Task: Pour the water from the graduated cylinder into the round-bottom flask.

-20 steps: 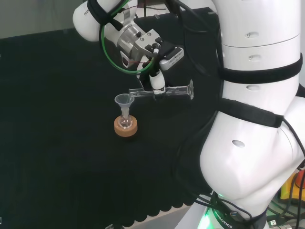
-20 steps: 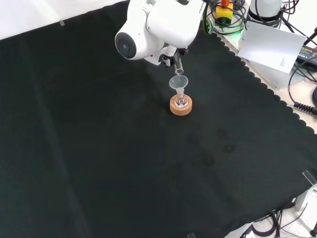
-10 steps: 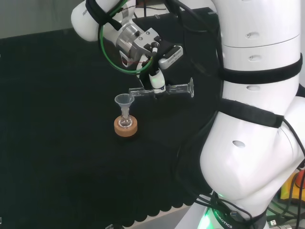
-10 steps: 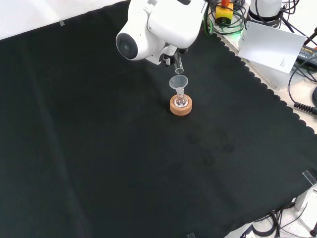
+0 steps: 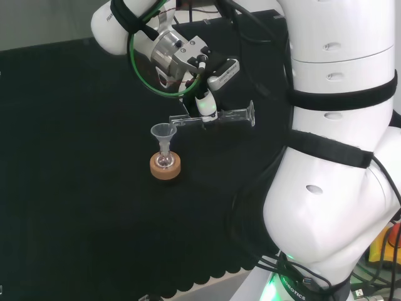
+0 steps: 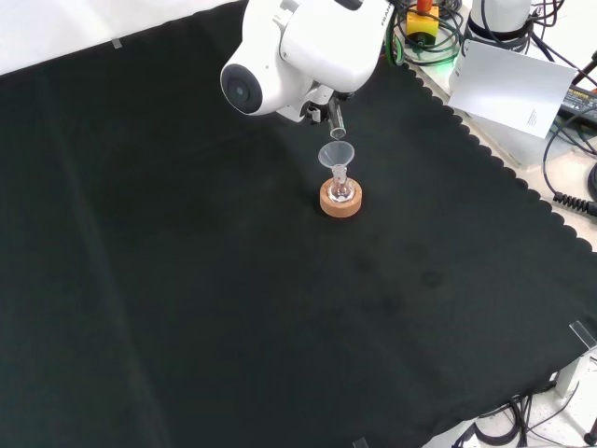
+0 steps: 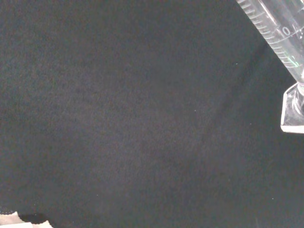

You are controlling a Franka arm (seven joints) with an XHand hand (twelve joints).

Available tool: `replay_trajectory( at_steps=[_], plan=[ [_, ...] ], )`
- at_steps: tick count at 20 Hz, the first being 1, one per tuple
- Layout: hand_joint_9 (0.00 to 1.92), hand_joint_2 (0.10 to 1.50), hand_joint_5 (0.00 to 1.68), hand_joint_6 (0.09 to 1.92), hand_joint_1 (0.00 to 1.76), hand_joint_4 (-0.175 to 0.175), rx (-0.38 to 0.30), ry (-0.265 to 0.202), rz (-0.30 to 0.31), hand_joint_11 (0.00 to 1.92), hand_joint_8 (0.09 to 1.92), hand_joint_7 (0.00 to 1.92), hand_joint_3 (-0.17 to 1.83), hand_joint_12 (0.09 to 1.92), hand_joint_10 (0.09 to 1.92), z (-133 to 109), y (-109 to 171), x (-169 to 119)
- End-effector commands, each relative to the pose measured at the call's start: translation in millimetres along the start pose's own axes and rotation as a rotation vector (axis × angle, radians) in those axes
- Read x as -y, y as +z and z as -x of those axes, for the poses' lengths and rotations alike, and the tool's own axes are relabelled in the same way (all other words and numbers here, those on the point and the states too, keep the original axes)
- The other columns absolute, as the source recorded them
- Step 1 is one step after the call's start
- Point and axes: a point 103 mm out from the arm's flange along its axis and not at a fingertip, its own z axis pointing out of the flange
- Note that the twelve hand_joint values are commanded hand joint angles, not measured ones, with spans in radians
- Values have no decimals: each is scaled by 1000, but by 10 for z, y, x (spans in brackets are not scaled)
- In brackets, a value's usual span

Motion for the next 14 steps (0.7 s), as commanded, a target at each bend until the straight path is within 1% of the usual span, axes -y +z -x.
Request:
replay_trajectory(
  at_steps=[1,4,14],
  plan=[
    [1381,1150,897,1124,1247,-175,4,5,1,1208,1110,933,0,753,169,-3,-1,-3],
    [1381,1150,896,1124,1247,-175,8,3,-3,1208,1110,933,0,753,168,-7,-12,-26],
    [1383,1151,895,1126,1246,-175,13,2,14,1210,1112,932,0,752,165,-16,-24,-15]
  ],
)
